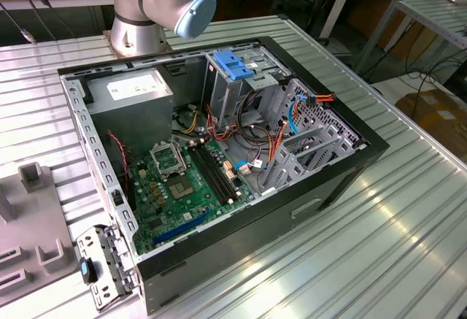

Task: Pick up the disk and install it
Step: 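Pick up the disk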

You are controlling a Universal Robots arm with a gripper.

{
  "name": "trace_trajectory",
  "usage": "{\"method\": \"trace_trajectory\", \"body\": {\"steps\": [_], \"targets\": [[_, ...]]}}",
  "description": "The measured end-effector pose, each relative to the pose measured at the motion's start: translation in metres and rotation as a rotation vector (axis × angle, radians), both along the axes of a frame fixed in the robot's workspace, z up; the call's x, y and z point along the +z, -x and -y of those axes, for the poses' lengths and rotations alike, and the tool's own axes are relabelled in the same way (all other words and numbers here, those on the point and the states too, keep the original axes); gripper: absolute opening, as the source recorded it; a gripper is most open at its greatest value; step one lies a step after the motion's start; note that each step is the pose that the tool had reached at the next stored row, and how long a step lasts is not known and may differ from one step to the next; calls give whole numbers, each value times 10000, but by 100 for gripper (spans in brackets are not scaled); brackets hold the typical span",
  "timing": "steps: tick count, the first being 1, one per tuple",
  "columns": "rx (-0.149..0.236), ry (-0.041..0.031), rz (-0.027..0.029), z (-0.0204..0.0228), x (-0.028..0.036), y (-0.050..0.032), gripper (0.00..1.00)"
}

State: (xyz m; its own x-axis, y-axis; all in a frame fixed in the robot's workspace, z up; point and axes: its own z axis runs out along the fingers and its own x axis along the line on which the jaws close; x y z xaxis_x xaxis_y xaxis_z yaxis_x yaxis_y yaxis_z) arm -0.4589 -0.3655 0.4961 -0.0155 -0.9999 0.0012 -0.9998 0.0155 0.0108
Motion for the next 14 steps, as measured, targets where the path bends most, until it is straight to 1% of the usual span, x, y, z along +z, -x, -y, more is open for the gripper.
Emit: {"method": "trace_trajectory", "body": {"steps": [7,14], "targets": [[0,1,0,0,0,-54,37],[0,0,0,0,0,-139,37]]}}
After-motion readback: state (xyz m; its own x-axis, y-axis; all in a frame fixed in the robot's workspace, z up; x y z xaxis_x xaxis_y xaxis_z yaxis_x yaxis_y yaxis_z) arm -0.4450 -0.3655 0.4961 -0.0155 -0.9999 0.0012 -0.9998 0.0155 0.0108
